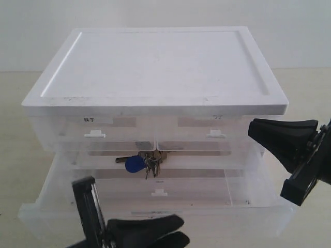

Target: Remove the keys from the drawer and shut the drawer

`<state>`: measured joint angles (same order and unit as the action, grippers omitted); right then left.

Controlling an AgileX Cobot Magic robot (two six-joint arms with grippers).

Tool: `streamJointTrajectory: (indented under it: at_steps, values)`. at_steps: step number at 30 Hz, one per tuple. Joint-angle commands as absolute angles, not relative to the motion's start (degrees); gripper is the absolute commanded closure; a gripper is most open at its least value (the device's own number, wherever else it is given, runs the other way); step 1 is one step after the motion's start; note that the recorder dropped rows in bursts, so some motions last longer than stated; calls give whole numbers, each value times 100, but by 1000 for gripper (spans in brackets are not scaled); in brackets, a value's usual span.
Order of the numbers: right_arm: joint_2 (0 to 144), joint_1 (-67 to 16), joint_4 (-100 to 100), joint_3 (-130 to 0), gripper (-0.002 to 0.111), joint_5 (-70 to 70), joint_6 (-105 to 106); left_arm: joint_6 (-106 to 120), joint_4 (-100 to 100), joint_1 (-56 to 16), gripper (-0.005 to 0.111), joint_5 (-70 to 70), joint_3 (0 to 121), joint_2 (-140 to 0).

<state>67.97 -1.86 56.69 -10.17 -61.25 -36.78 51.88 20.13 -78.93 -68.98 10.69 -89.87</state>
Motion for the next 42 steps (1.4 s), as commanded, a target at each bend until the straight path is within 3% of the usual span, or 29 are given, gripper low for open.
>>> streamJointTrajectory:
  at_steps: [1,6,11,14,22,30,32,37,42]
  values:
    - [6800,-180,5687,-1041,109,-6147,-3692,4905,3056,-7914,78,-6150,1528,-8289]
    - [6800,-180,5687,-1041,109,-6147,-3707,5835,4370,-7694,59,-3797,2267,-7365]
    - [6800,-180,5687,-1041,109,-6147,-3707,6684,5125,-7036,58,-178,3209,-6821]
    - [6800,-180,5687,-1041,109,-6130,-3707,6684,4977,-6565,58,795,3533,-6887]
    - [6800,-180,5687,-1041,109,-6102,-3707,6684,3829,-5768,58,792,3535,-7655]
    - [6800,-180,5687,-1041,109,-6115,-3707,6830,3487,-5756,59,473,3535,-8074]
    - [6800,-180,5687,-1041,109,-6115,-3707,6859,3487,-5756,64,473,3535,-8145]
    - [6800,-180,5687,-1041,109,-6116,-3718,6888,3461,-5756,102,548,3535,-8182]
    - [6800,-180,5687,-1041,109,-6116,-3718,6950,3447,-5756,102,958,3535,-8182]
